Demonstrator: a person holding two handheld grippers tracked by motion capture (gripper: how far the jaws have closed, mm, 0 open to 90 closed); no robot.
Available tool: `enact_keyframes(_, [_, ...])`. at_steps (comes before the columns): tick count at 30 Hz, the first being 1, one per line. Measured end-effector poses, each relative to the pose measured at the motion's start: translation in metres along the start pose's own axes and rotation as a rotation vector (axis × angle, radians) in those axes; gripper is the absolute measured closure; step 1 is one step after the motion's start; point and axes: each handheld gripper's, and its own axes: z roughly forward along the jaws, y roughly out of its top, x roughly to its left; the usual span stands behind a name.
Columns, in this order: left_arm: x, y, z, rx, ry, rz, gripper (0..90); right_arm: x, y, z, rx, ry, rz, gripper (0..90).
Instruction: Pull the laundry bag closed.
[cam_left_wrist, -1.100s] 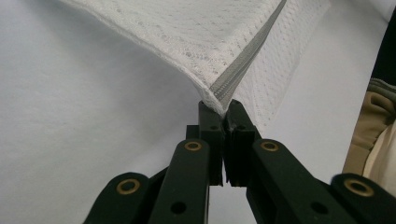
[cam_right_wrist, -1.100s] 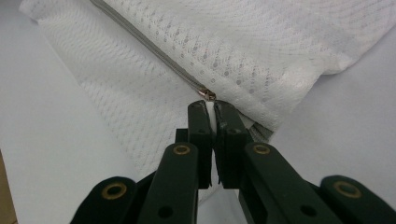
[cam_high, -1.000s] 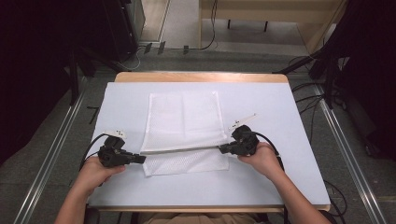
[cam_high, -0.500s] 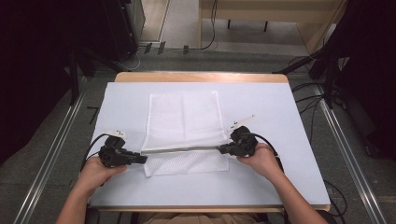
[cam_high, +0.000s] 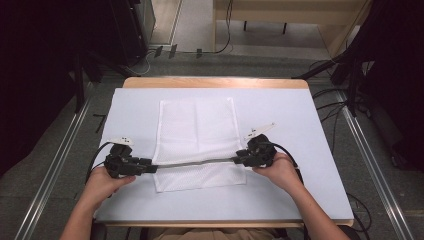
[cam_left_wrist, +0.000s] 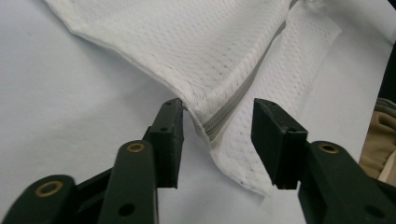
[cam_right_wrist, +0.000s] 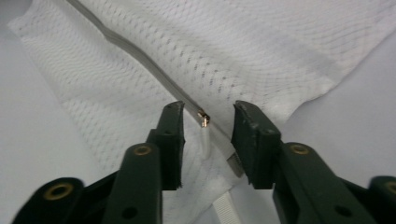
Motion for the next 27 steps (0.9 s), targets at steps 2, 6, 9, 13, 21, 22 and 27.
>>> enact_keyframes(2, [0.000,0.001,-0.002,-0.026,0.018,0.014,48.3,-0.001,0.000,-0.001,-0.015,-0.017,-0.004,59.1])
enact_keyframes(6, [0.001,0.003,-0.005,-0.065,0.053,0.020,42.8,-0.004,-0.001,-0.003,-0.046,-0.042,-0.010,49.8])
enact_keyframes(9, [0.003,0.003,-0.006,-0.082,0.083,0.020,39.9,-0.006,-0.002,-0.003,-0.072,-0.060,-0.005,43.3])
enact_keyframes(13, [0.005,0.002,-0.009,-0.105,0.112,0.025,37.8,-0.010,-0.003,-0.006,-0.096,-0.092,-0.002,38.4])
enact_keyframes(21, [0.007,0.001,-0.016,-0.143,0.164,0.006,36.4,-0.019,-0.007,-0.012,-0.123,-0.144,0.008,33.8])
enact_keyframes(22, [0.008,0.000,-0.016,-0.144,0.168,0.004,36.4,-0.020,-0.007,-0.013,-0.130,-0.151,0.010,33.8])
enact_keyframes(27, [0.011,-0.001,-0.019,-0.147,0.181,-0.001,36.2,-0.027,-0.010,-0.020,-0.156,-0.174,0.019,33.0])
